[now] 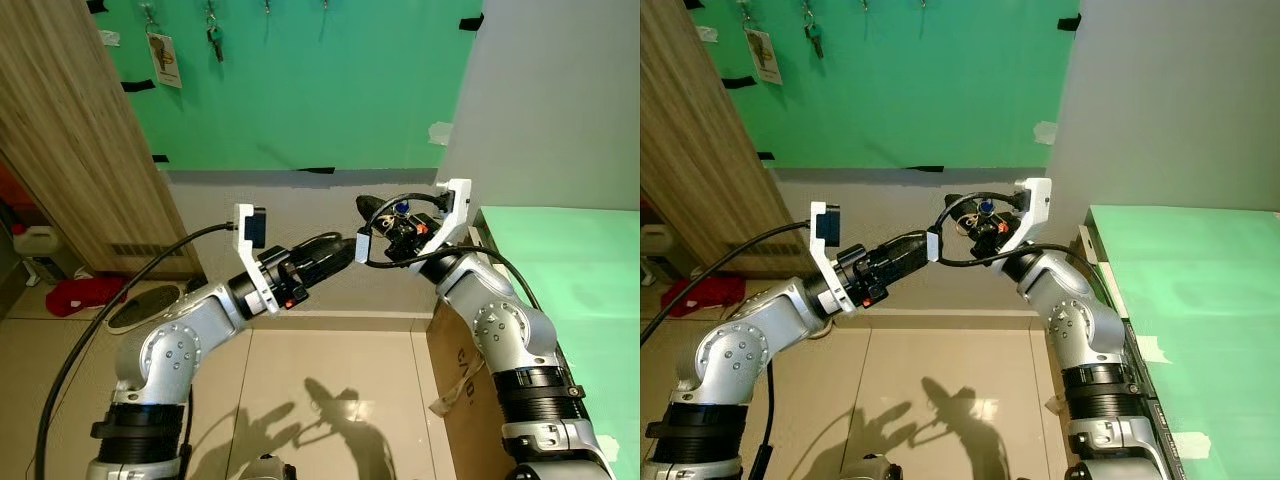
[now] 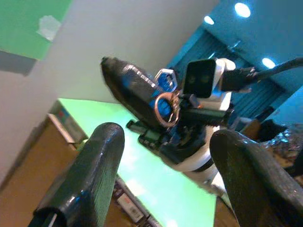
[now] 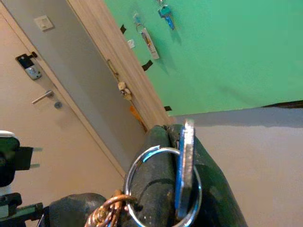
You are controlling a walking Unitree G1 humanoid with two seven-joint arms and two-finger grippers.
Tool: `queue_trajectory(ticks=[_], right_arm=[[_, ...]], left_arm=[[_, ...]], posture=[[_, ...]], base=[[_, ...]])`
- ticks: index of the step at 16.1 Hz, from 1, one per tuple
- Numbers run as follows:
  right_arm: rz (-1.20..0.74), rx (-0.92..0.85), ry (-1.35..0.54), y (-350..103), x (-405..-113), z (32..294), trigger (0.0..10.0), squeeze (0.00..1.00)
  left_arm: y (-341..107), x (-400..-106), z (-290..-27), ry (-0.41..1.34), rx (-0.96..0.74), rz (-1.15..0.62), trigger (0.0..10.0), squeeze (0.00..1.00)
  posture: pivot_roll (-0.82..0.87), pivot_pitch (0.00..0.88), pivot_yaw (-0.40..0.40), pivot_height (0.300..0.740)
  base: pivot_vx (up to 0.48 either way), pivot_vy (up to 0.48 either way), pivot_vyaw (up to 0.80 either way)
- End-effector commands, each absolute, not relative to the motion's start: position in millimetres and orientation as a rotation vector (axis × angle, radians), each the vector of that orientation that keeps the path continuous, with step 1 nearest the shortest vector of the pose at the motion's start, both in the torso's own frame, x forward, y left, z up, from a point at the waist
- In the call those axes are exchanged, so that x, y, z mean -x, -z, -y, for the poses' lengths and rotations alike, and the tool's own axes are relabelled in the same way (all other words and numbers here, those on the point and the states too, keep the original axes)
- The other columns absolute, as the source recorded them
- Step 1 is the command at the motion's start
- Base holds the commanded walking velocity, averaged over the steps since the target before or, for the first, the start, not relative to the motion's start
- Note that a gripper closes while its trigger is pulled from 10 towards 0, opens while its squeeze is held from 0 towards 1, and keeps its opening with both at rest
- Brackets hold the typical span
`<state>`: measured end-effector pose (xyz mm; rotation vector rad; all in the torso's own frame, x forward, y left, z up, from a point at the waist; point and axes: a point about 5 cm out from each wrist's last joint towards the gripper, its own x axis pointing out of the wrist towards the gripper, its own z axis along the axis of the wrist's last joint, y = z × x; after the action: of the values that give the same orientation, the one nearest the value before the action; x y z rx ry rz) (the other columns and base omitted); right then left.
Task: Hang keys on a hook
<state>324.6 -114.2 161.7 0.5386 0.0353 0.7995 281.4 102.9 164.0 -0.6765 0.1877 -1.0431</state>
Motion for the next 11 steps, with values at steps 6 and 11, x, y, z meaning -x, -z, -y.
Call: queue_trajectory(ticks=[6, 11], right_arm=[[-0.015, -0.549, -0.820, -168, -321, 111, 0.0, 0.00], [-0.020, -0.559, -0.839, -169, -319, 105, 0.0, 0.00]], left_arm=[[-169, -287, -98, 1.046, 0.769, -0.196, 10.0, 0.00], [-172, -294, -97, 1.025, 0.857, -0.184, 10.0, 0.00]], posture=[[0.00, 0.000, 0.080, 0.708], [-0.01, 0.000, 0.085, 0.708]], base=[[0.000, 0.000, 0.00], [0.000, 0.000, 0.00]])
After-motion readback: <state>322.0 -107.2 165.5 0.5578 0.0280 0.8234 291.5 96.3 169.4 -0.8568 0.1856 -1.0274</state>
